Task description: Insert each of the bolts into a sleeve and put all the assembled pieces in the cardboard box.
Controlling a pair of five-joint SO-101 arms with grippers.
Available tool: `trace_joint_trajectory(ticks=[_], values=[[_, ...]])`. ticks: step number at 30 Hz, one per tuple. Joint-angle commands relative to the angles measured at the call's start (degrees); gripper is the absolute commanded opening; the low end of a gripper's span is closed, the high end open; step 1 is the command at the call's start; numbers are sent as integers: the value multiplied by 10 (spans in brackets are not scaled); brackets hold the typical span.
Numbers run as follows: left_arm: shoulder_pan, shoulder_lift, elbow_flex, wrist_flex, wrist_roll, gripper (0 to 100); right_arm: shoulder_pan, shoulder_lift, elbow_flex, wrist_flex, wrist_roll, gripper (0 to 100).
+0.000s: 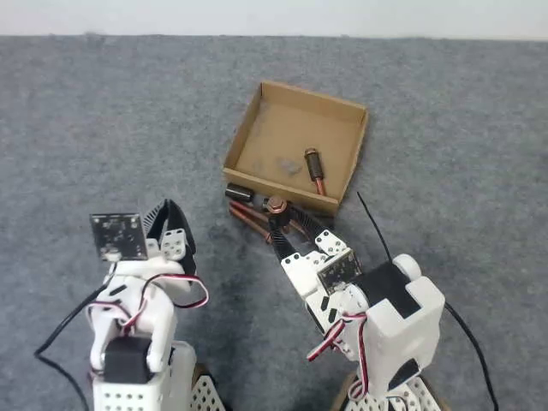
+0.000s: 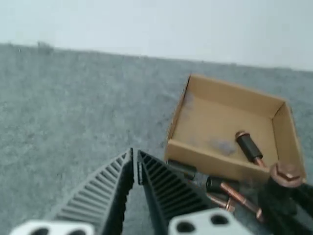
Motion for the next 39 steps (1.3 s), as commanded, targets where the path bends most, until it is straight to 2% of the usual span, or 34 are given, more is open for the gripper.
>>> trace_joint_trajectory(ticks=[1,4,8,12,16,20,24,31,39], values=[[-3,-12,21,-2,-6,10,10,-5,-14,-1,4,7],[-12,-12,35,-2,-6,10,10,-5,-14,-1,4,7],[-65,-12,67,-10,-6,10,10,-5,-17,20,5,7],[-124,-11,133,-75,-6,10,10,-7,-18,26,5,7],[-171,-10,132,-69,-6,10,28,-10,-15,25,7,7],[-171,-10,132,-21,-6,10,58,-11,-19,-9,7,7],[-171,-10,132,-19,-7,11,70,-11,-35,-20,8,7],[-170,-9,132,15,-97,11,138,-11,-103,-19,9,7],[-170,-9,132,19,-105,11,186,-72,-156,-3,9,7]])
